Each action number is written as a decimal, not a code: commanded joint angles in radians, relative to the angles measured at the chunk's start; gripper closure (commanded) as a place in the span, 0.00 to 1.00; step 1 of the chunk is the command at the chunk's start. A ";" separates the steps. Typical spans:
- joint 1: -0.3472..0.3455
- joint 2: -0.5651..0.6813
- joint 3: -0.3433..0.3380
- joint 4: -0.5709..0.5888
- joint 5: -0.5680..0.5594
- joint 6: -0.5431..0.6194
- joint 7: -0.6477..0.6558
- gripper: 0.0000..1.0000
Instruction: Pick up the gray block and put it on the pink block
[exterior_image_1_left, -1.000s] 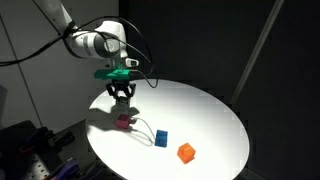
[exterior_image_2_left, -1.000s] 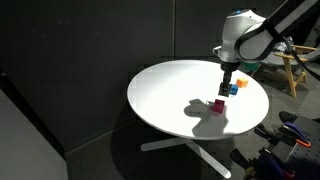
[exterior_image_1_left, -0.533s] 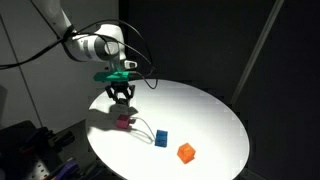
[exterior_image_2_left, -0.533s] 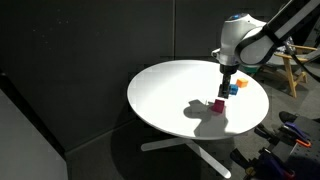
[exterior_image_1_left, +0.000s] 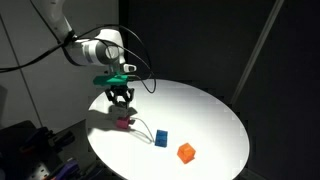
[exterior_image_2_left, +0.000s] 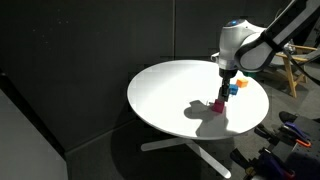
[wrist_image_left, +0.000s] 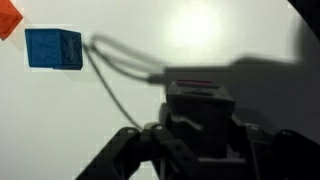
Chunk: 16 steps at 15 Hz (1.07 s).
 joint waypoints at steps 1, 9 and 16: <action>0.011 0.015 -0.014 0.008 -0.036 0.020 0.045 0.73; 0.011 0.036 -0.024 0.011 -0.039 0.035 0.053 0.73; 0.013 0.048 -0.031 0.014 -0.043 0.039 0.057 0.73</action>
